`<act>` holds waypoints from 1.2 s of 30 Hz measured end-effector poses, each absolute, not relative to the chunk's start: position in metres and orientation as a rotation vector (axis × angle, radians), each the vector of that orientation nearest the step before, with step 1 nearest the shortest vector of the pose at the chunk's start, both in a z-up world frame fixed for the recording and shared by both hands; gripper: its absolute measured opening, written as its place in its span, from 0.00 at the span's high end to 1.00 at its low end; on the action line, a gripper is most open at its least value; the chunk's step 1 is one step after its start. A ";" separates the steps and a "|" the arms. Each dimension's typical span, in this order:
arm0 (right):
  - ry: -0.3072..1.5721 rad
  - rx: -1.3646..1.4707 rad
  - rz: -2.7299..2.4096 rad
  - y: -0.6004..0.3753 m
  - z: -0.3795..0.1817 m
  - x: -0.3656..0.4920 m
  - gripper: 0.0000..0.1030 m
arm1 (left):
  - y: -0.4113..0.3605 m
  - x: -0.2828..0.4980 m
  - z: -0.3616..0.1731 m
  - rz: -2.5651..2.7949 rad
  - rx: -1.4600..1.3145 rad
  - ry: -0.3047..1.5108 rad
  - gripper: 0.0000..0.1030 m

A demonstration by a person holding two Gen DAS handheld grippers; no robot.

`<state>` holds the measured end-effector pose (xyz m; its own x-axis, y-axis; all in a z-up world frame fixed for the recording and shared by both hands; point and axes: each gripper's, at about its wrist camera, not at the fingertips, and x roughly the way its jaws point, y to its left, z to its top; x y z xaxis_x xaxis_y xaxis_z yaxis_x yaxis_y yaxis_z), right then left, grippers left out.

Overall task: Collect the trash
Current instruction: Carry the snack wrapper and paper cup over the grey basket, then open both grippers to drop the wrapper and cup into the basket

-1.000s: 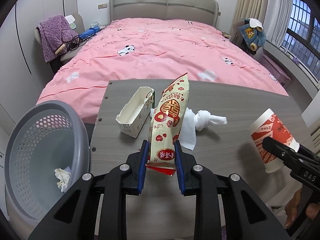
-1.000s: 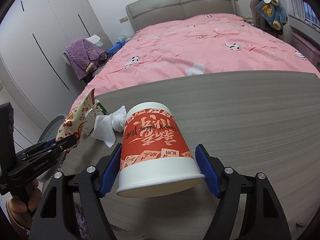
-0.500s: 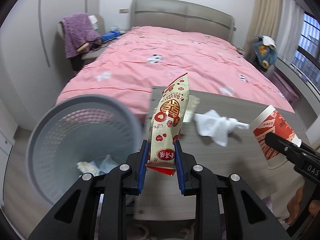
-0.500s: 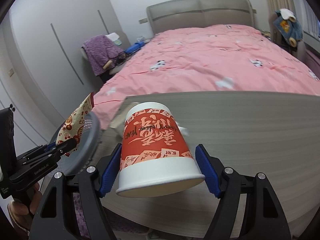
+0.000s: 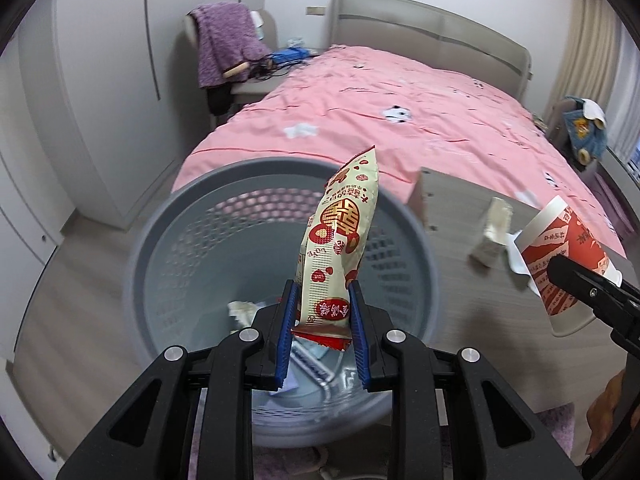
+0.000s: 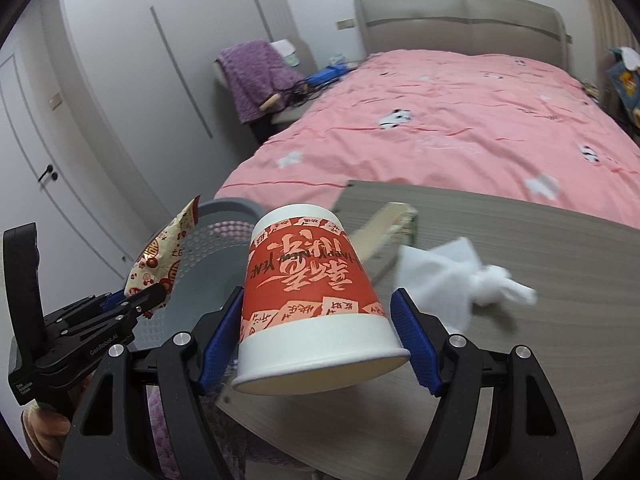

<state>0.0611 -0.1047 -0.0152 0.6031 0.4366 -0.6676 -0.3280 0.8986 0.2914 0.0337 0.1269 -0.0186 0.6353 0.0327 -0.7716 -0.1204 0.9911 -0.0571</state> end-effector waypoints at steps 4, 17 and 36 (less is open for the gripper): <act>0.824 0.120 0.480 -0.079 -0.018 0.069 0.31 | 0.144 0.037 -0.023 0.125 -0.115 0.887 0.76; 0.851 0.040 0.551 -0.016 -0.027 0.092 0.31 | 0.185 0.053 -0.038 0.204 -0.095 0.933 0.76; 0.904 -0.006 0.596 0.024 -0.036 0.108 0.31 | 0.200 0.072 -0.041 0.222 -0.081 0.961 0.76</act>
